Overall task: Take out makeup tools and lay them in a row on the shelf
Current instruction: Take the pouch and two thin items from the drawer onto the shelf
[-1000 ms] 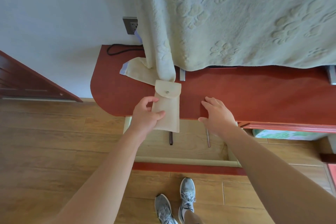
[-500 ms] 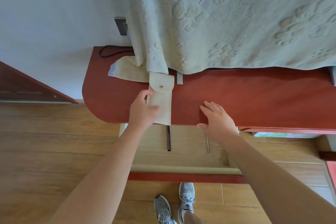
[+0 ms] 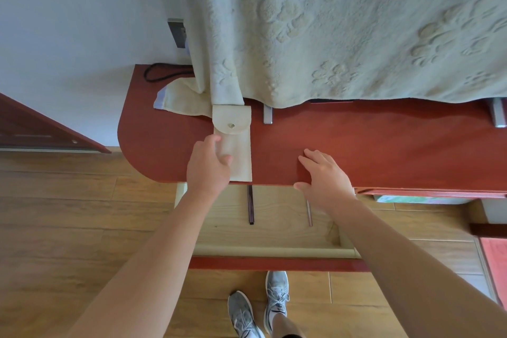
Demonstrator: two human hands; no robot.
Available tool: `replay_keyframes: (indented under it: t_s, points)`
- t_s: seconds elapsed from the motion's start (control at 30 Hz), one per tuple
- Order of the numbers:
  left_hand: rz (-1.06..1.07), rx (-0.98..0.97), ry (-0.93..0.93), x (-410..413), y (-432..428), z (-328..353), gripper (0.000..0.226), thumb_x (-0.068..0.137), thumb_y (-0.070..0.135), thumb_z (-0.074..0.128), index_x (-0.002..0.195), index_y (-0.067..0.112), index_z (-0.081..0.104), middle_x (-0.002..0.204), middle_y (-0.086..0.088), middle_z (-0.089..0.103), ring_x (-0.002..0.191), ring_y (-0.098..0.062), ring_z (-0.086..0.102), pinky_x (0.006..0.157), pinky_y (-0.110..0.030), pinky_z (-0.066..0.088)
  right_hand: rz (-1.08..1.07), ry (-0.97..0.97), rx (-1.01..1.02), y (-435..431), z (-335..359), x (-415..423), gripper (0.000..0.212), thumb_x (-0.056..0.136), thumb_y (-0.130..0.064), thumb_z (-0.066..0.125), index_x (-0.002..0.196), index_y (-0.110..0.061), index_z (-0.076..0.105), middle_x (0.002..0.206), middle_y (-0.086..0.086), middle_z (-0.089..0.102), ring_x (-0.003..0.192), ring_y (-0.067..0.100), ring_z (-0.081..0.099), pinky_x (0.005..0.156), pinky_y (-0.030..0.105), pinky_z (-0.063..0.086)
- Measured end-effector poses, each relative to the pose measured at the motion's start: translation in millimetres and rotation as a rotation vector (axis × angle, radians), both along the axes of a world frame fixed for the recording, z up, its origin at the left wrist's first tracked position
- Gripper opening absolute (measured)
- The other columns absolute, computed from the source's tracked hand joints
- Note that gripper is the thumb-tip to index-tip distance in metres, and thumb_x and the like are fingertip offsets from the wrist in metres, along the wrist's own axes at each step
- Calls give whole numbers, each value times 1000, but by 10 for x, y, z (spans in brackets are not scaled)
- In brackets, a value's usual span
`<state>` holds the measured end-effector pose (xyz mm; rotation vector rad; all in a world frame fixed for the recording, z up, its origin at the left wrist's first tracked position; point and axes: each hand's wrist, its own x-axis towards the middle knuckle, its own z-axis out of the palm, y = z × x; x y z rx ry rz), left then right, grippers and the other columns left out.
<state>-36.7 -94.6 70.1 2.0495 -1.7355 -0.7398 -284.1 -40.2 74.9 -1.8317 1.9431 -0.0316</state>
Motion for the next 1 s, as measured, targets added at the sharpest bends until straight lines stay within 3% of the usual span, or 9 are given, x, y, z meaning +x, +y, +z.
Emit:
replay_keyframes:
  t_s: [0.37,0.5,0.57,0.67,0.73,0.8,0.9,1.0]
  points:
    - [-59,-63,-20,163,163,-2,52,93,30,67,140,20,49,128,-5,52,116,-22,53,86,-31,46,-1,6,-11,22,3,2,67,91,-39,64,149,-22,36,158,-9,26,147,11,14,113,35,30]
    - [-18,-164,18,128,398,157,47,90,30,70,133,19,54,117,0,55,100,-18,58,82,-35,53,10,25,25,43,37,39,65,94,-38,59,150,-19,32,159,-6,22,148,14,11,113,38,31]
    - [-70,-180,61,80,601,226,44,91,31,68,132,20,54,108,6,57,83,-10,57,75,-31,53,-31,-1,-27,148,62,79,60,94,-33,58,148,-17,36,156,-2,28,145,16,19,108,37,37]
    - [-235,-87,61,22,923,192,44,94,38,62,134,23,52,101,11,56,77,-6,56,72,-28,52,-63,-44,-203,470,58,111,43,89,-26,63,129,-11,57,134,4,53,126,24,47,86,32,44]
    - [-281,2,32,-12,1072,81,48,94,42,60,138,24,51,104,11,57,82,-7,57,78,-30,54,-73,-46,-237,708,-18,98,21,85,-25,67,99,-10,65,102,3,62,99,28,58,71,29,40]
    - [-279,84,20,-71,1140,-37,53,95,44,59,143,23,47,117,8,59,97,-10,61,87,-31,54,-108,-50,-186,860,-100,74,19,85,-28,67,82,-12,57,81,-3,50,83,27,56,64,28,34]
    - [-285,158,-14,-163,1123,-225,58,97,43,57,148,22,41,134,0,56,115,-18,60,93,-32,51,-142,-10,-65,893,-238,61,25,90,-38,58,94,-13,56,87,-3,48,89,24,53,66,29,33]
    - [-276,183,-78,-226,1030,-413,58,97,41,57,148,20,40,135,-6,53,116,-23,59,93,-36,52,-153,10,9,811,-400,65,33,92,-42,55,107,-12,54,104,3,55,99,25,51,72,32,39]
